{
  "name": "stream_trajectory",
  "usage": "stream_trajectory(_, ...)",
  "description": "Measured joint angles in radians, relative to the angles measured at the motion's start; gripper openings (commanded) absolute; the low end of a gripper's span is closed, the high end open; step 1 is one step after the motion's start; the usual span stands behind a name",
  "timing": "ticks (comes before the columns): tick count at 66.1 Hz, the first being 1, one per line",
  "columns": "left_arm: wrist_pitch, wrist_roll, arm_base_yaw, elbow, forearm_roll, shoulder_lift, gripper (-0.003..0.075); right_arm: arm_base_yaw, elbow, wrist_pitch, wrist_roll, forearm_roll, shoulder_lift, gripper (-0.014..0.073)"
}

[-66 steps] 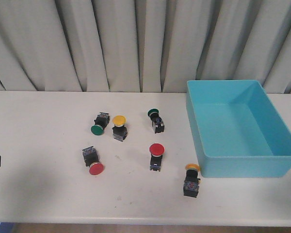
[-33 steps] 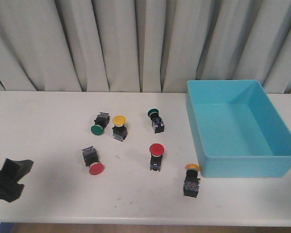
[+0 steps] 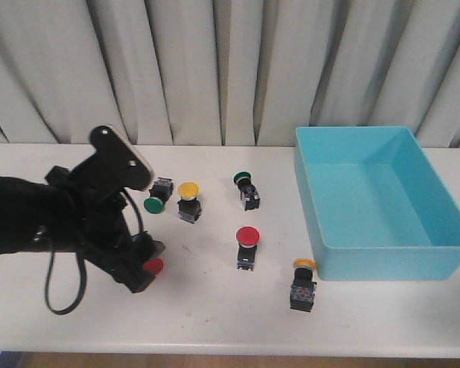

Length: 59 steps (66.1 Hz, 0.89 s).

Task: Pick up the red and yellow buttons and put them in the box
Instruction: 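Reach the left gripper to the red button switch and grasp it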

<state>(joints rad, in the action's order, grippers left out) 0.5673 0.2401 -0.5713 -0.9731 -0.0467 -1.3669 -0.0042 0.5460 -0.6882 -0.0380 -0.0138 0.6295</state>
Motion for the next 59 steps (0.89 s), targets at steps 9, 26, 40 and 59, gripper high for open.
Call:
stream_trajectory(9, 0.005, 0.142, -0.045, -0.090, 0.001, -0.126, 0.0559, 0.000, 0.000, -0.006, 0.000, 0.000, 0.000, 0.0509)
stream_trajectory(26, 0.074, 0.333, -0.060, -0.285, 0.004, -0.331, 0.0559, 0.000, 0.000, -0.008, 0.000, 0.000, 0.000, 0.0509)
stream_trajectory(40, 0.193, 0.491, -0.060, -0.484, 0.055, -0.503, 0.0559, 0.000, 0.000, -0.009, 0.000, 0.000, 0.000, 0.0509)
stream_trajectory(59, 0.310, 0.758, -0.060, -0.696, 0.212, -0.684, 0.0559, 0.000, 0.000, -0.009, 0.000, 0.000, 0.000, 0.0509)
